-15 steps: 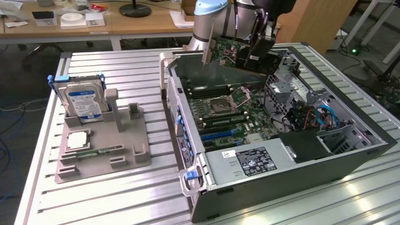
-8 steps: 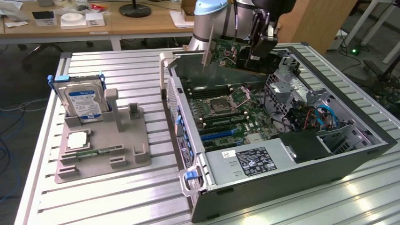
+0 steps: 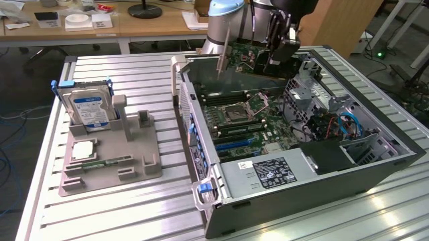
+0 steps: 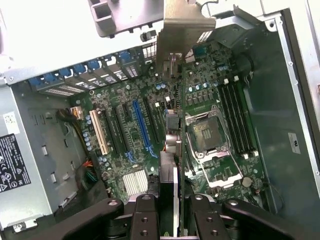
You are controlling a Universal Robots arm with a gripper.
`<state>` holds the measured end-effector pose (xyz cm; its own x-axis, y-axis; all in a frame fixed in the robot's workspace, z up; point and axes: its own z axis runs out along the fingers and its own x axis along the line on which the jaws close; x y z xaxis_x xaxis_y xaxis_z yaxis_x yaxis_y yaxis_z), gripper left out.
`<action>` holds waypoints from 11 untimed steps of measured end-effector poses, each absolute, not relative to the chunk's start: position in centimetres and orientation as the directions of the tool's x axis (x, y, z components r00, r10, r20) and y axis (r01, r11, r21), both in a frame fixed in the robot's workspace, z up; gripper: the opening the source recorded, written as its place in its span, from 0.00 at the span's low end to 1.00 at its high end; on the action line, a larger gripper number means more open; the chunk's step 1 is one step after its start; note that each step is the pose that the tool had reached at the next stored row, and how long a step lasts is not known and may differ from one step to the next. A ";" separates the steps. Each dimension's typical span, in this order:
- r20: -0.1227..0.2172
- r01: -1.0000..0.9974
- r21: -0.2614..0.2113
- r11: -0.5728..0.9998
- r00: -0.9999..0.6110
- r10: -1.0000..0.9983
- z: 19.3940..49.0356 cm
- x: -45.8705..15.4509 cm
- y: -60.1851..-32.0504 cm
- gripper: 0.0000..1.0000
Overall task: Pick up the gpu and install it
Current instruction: 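Insert the gpu into the slot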
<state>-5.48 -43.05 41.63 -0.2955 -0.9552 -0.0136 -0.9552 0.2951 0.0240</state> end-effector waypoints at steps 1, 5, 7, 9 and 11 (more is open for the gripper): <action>-0.014 -0.957 0.023 0.289 -0.290 -0.957 41.6 -5.5 -43.1 0.27; -0.015 -0.964 0.021 0.265 -0.265 -0.964 41.6 -5.5 -43.1 0.27; -0.015 -0.967 0.019 0.253 -0.253 -0.967 41.6 -5.5 -43.1 0.27; -0.016 -0.970 0.016 0.244 -0.244 -0.970 41.6 -5.5 -43.1 0.27; -0.018 -0.972 0.006 0.237 -0.237 -0.971 41.6 -5.5 -43.1 0.27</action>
<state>-5.52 -43.13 41.63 -0.2368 -0.9714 -0.0183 -0.9716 0.2367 0.0061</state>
